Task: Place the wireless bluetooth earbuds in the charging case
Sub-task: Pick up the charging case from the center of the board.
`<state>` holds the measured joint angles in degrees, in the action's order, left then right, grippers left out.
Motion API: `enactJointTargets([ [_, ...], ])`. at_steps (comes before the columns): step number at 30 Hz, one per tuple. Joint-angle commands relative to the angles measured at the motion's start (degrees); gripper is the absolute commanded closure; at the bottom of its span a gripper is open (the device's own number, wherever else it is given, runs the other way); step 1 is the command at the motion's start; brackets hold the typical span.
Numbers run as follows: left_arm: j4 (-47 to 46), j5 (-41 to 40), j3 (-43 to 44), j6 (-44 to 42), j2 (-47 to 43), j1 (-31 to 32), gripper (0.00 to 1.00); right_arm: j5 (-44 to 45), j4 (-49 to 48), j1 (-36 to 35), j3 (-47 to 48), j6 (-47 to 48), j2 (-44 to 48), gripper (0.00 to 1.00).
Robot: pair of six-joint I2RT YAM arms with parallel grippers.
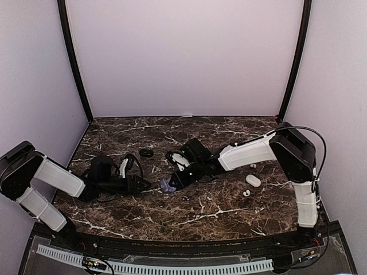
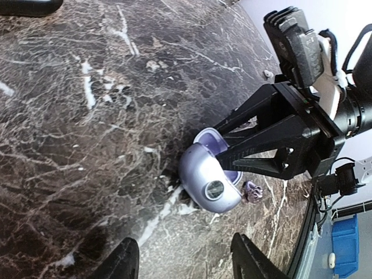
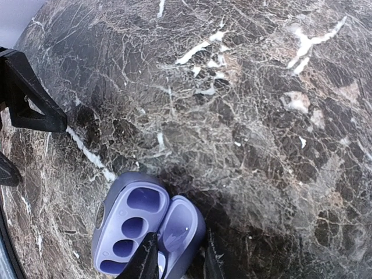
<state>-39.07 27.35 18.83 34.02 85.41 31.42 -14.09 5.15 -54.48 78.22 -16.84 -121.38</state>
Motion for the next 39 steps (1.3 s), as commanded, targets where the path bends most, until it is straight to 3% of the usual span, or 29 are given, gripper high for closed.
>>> enactJointTargets([
  [1,-2.5,4.3,0.0,-1.6,-0.6,0.2,0.43,-1.2,-3.9,-0.4,-2.3,-0.7,3.3,0.74],
  [9,-6.0,10.8,-0.5,-3.8,-2.5,0.2,0.35,-3.7,-9.5,-0.7,-6.2,0.8,8.2,0.75],
  [20,0.9,6.1,0.0,-7.7,-6.7,0.2,0.31,0.5,-7.1,-0.6,-6.1,-0.1,8.9,0.7],
  [29,0.7,5.9,-0.6,-7.7,-7.2,0.2,0.32,1.0,-0.3,0.5,1.0,-1.3,2.3,0.69],
  [39,1.1,5.3,-1.3,-8.0,-8.0,0.2,0.32,-2.2,1.0,0.5,4.6,-2.2,-1.9,0.68],
])
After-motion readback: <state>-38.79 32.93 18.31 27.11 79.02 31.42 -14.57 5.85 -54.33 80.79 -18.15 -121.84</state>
